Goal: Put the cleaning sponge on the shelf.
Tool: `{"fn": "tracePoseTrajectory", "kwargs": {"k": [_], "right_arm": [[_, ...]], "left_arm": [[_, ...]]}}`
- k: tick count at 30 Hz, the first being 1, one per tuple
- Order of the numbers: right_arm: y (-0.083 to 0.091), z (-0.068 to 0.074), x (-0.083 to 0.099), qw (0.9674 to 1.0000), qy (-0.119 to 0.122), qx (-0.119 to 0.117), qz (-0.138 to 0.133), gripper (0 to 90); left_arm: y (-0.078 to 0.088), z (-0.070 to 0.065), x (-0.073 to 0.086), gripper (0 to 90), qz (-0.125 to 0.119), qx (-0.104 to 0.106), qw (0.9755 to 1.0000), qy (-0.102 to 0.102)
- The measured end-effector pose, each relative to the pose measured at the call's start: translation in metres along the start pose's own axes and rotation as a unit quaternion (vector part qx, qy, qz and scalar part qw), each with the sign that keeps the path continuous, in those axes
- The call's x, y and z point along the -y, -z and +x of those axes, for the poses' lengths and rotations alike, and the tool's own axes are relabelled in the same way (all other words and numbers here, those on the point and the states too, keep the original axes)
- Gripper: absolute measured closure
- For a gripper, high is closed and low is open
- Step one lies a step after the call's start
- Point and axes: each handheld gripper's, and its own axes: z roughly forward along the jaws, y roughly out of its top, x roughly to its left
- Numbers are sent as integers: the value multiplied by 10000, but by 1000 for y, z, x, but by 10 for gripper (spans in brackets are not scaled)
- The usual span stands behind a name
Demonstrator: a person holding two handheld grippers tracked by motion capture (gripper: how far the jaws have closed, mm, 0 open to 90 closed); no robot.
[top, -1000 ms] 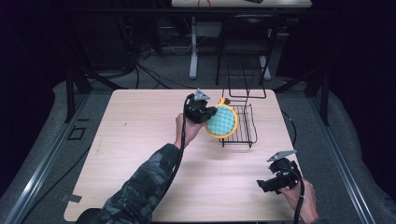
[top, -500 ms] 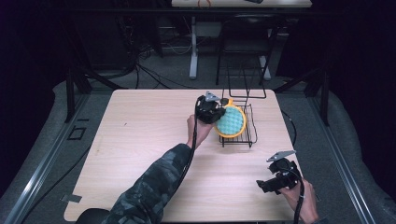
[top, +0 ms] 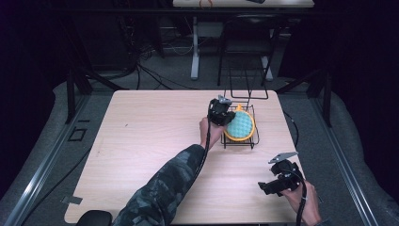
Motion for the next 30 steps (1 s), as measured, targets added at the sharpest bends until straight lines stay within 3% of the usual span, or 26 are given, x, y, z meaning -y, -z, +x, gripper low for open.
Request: {"fn": "tracePoseTrajectory", "kwargs": {"k": [6, 10, 14, 15, 17, 19, 22, 24, 27, 30], "right_arm": [[0, 0, 0, 10000, -30, -44, -7, 26], [0, 0, 0, 10000, -17, -52, -3, 29], [0, 0, 0, 10000, -14, -24, -57, 33], [0, 0, 0, 10000, -29, -24, -60, 32], [1, 1, 0, 10000, -11, -18, -48, 31], [1, 1, 0, 10000, 5, 9, -47, 31], [2, 1, 0, 10000, -10, 3, -56, 31], [2, 1, 0, 10000, -5, 16, -59, 30], [1, 1, 0, 10000, -6, 18, -53, 30], [2, 1, 0, 10000, -52, -5, -80, 28]], "left_arm": [[-9, 0, 2, 872, 203, -155, 9997, -36], [-13, 4, 4, 840, 362, -142, 9992, 35], [-11, 8, 6, 672, 418, -30, 9989, 208], [-8, 10, 5, 672, 444, -13, 9988, 207], [2, 12, 3, 519, 433, 77, 9988, 211], [11, 13, 0, 420, 394, 82, 9991, 153], [21, 14, -2, 348, 329, 84, 9994, 81], [35, 15, -7, 313, 309, 94, 9994, -87], [44, 15, -8, 273, 305, 116, 9994, -112], [57, 14, -11, 177, 371, 115, 9989, -263]]}}
